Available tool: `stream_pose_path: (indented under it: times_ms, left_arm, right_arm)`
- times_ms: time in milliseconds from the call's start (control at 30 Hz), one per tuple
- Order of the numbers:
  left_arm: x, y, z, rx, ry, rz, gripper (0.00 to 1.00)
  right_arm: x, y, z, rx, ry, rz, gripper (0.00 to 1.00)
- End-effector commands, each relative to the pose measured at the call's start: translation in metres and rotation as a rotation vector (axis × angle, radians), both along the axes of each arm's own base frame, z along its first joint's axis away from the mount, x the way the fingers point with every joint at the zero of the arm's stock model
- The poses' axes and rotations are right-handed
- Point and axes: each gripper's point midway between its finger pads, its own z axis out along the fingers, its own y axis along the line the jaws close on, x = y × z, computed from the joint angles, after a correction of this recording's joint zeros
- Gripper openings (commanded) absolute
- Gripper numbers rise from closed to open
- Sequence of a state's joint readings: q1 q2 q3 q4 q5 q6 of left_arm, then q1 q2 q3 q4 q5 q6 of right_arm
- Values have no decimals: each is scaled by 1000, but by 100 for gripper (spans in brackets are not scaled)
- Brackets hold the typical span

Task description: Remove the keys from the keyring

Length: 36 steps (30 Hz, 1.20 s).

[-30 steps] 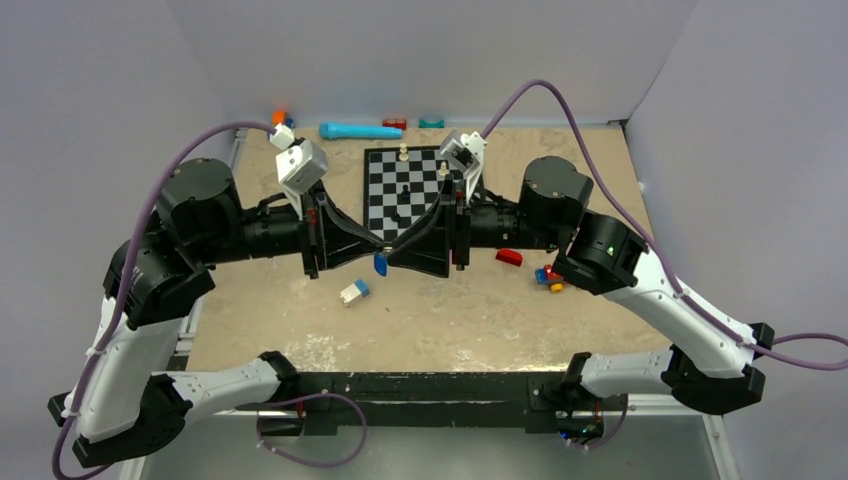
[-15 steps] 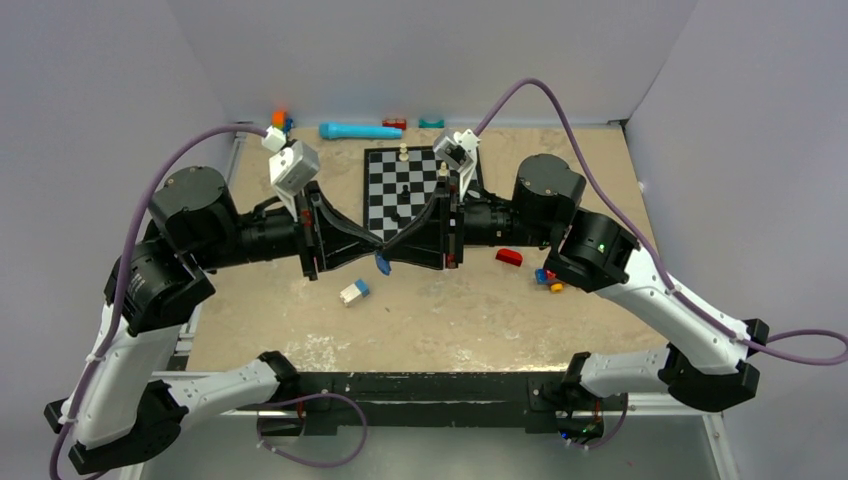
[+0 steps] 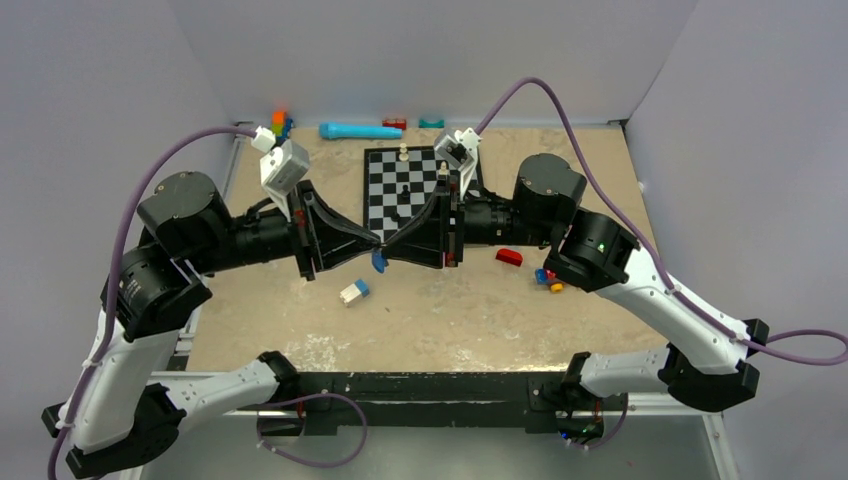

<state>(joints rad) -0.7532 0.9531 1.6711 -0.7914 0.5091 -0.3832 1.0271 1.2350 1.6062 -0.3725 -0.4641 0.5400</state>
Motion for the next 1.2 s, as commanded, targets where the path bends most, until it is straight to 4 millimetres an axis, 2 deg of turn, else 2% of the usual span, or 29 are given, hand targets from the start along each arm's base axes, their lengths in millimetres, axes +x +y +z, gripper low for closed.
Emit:
stream_pose_path:
  times_ms: [0, 200, 400, 900, 1167]
  left_arm:
    - [1, 1, 18, -61, -38, 19, 0]
    - [1, 3, 22, -70, -42, 23, 0]
    - [2, 4, 24, -80, -47, 37, 0]
    - [6, 1, 34, -182, -31, 58, 0]
    - [10, 6, 42, -280, -1, 111, 0]
  right_arm:
    - [-4, -4, 20, 59, -31, 8, 20]
    - [-5, -4, 21, 63, -31, 11, 17]
    - [-6, -4, 19, 63, -29, 15, 0]
    - [-6, -4, 18, 79, -19, 14, 0]
    - [-5, -4, 19, 111, -16, 5, 0]
